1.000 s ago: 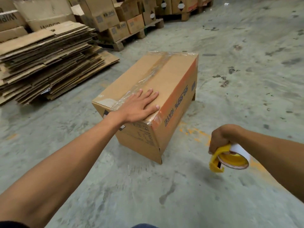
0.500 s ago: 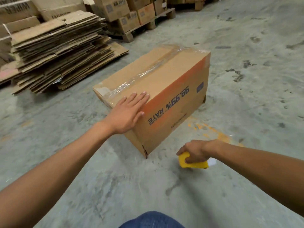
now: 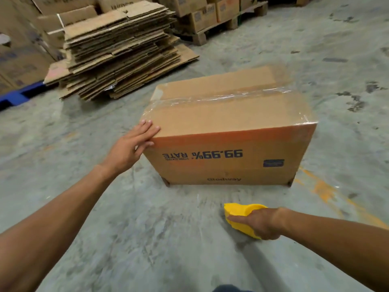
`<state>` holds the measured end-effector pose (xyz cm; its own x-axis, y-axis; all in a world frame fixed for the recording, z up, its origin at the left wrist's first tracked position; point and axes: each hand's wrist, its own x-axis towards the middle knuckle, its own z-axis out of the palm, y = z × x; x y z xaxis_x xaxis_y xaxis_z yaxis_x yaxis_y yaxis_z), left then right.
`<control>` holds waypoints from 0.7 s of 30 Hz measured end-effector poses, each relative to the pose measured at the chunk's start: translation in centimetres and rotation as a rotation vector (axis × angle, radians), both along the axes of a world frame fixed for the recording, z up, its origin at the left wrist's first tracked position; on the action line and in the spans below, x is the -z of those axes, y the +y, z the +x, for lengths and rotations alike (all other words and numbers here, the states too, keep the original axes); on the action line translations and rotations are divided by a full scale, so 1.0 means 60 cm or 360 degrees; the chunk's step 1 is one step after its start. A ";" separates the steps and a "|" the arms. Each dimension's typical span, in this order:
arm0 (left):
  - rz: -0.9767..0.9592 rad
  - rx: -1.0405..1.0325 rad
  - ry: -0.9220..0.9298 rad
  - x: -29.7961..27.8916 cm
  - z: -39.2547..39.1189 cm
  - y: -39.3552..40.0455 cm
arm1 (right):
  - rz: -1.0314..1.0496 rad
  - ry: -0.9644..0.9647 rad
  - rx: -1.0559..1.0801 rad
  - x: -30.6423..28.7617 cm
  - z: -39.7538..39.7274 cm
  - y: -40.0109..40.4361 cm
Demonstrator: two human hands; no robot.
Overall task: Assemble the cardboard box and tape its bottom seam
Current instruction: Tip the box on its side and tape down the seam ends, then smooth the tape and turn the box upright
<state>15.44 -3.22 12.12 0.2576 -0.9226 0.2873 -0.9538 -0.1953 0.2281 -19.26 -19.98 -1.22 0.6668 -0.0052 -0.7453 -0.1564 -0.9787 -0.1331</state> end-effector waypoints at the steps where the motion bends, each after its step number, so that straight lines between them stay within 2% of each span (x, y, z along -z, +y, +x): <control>1: -0.0059 -0.0014 0.0023 0.003 0.004 0.000 | 0.0016 -0.0017 -0.0015 -0.002 -0.006 0.001; 7: -0.0158 -0.0183 0.0151 0.027 0.024 0.006 | -0.0145 0.0077 -0.0090 -0.036 -0.008 0.006; 10: -0.0335 -0.0209 0.0186 0.037 0.018 0.003 | -0.0234 -0.0049 -0.0018 -0.085 0.035 0.017; 12: -0.0496 -0.0243 0.0229 0.038 0.013 -0.004 | -0.0171 -0.0396 0.0100 -0.142 0.072 0.019; 14: -0.0609 -0.0285 0.0250 0.035 0.012 -0.019 | -0.0098 -0.0934 0.0246 -0.199 0.104 0.005; 16: -0.0598 -0.0341 0.0330 0.019 0.015 -0.039 | -0.0043 -0.1580 0.0406 -0.252 0.124 -0.018; 18: -0.0470 -0.0450 0.0549 -0.004 0.021 -0.059 | -0.0024 -0.2066 0.0532 -0.288 0.128 -0.054; 20: -0.0277 -0.0565 0.0748 -0.031 0.028 -0.079 | -0.0235 -0.2286 0.0682 -0.307 0.121 -0.101; 21: -0.0169 -0.0616 0.0829 -0.041 0.031 -0.090 | -0.0394 -0.2272 0.0787 -0.313 0.116 -0.129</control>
